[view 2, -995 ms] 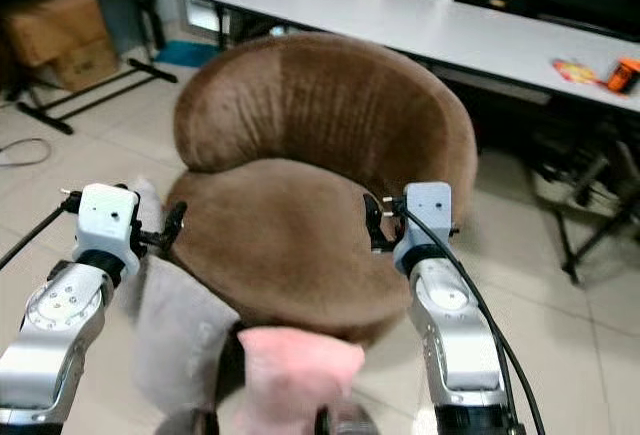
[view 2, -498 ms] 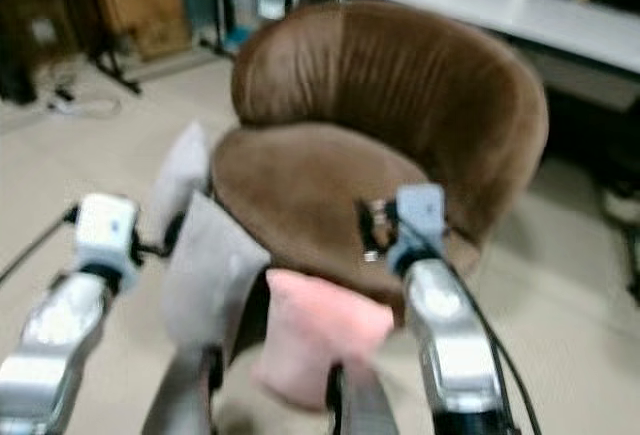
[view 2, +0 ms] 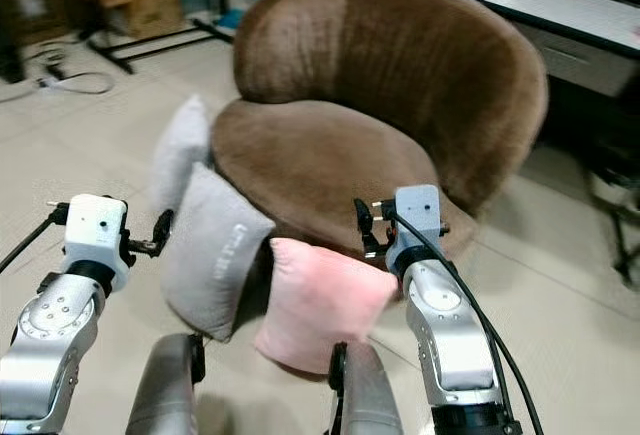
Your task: Move the pillow to the sofa from floor
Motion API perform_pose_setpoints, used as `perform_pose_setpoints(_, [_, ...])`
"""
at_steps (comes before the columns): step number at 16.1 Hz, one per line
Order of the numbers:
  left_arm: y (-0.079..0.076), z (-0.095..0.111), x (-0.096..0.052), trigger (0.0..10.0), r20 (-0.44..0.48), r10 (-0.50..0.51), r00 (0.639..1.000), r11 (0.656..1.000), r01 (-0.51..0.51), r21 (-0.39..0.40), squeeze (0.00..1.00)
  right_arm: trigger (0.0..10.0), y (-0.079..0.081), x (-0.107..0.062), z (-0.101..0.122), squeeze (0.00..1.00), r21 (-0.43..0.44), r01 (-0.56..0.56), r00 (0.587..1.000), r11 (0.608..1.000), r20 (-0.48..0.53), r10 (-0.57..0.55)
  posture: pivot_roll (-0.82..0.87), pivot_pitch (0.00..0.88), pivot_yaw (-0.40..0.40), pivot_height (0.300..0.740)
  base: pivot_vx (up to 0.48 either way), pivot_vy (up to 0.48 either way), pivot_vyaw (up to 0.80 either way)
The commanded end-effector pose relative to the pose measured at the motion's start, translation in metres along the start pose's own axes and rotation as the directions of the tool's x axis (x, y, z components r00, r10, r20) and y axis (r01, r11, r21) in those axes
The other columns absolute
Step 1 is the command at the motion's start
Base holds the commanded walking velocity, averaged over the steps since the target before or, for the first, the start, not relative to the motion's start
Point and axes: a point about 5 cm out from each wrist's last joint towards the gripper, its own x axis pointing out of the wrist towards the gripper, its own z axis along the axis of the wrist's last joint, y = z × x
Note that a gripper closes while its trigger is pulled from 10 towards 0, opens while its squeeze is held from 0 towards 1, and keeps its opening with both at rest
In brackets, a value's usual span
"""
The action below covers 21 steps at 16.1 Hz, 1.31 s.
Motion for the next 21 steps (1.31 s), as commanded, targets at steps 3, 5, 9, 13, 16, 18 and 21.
perform_pose_setpoints(3, [-0.0052, 0.0057, 0.0023, 10.0, 0.026, -0.005, 1.000, 1.000, 0.004, 0.014, 0.02, 10.0, -0.0086, 0.0005, 0.0033, 0.00, -0.009, 0.023, 1.000, 1.000, 0.008, -0.023, -0.10, 0.000, -0.108, 0.575, 0.000, 0.000, 0.00])
perform_pose_setpoints(5, [-0.0055, 0.0069, 0.0023, 10.0, 0.037, -0.011, 0.999, 0.999, 0.010, 0.043, 0.02, 10.0, -0.0080, 0.0003, 0.0020, 0.00, 0.015, 0.024, 1.000, 1.000, -0.004, -0.024, -0.10, 0.000, -0.108, 0.575, 0.000, 0.000, 0.00])
perform_pose_setpoints(9, [-0.0052, 0.0089, 0.0039, 10.0, 0.049, -0.015, 0.999, 0.998, 0.013, 0.055, 0.03, 10.0, -0.0080, -0.0011, -0.0015, 0.00, 0.043, 0.030, 0.999, 0.999, -0.020, -0.030, -0.10, 0.000, -0.097, 0.545, 0.000, 0.000, 0.00])
perform_pose_setpoints(13, [-0.0047, 0.0098, 0.0049, 10.0, 0.058, -0.015, 0.998, 0.998, 0.011, 0.064, 0.03, 10.0, -0.0071, -0.0005, -0.0010, 0.00, 0.057, 0.030, 0.999, 0.998, -0.020, -0.029, -0.10, 0.000, -0.096, 0.510, 0.000, 0.000, 0.00])
perform_pose_setpoints(16, [-0.0046, 0.0096, 0.0049, 10.0, 0.059, -0.017, 0.998, 0.998, 0.013, 0.068, 0.04, 10.0, -0.0062, 0.0002, -0.0014, 0.00, 0.051, 0.027, 0.999, 0.998, -0.024, -0.026, -0.10, 0.000, -0.093, 0.475, 0.000, 0.000, 0.00])
perform_pose_setpoints(18, [-0.0047, 0.0095, 0.0054, 10.0, 0.058, -0.019, 0.998, 0.997, 0.015, 0.070, 0.04, 10.0, -0.0058, 0.0008, -0.0009, 0.00, 0.050, 0.026, 0.999, 0.998, -0.020, -0.025, -0.10, 0.000, -0.089, 0.465, 0.000, 0.000, 0.00])
perform_pose_setpoints(21, [-0.0044, 0.0098, 0.0068, 10.0, 0.059, -0.021, 0.998, 0.997, 0.016, 0.071, 0.04, 10.0, -0.0058, 0.0014, -0.0004, 0.00, 0.053, 0.031, 0.999, 0.998, -0.019, -0.030, -0.11, 0.000, -0.084, 0.465, 0.000, 0.000, 0.00])
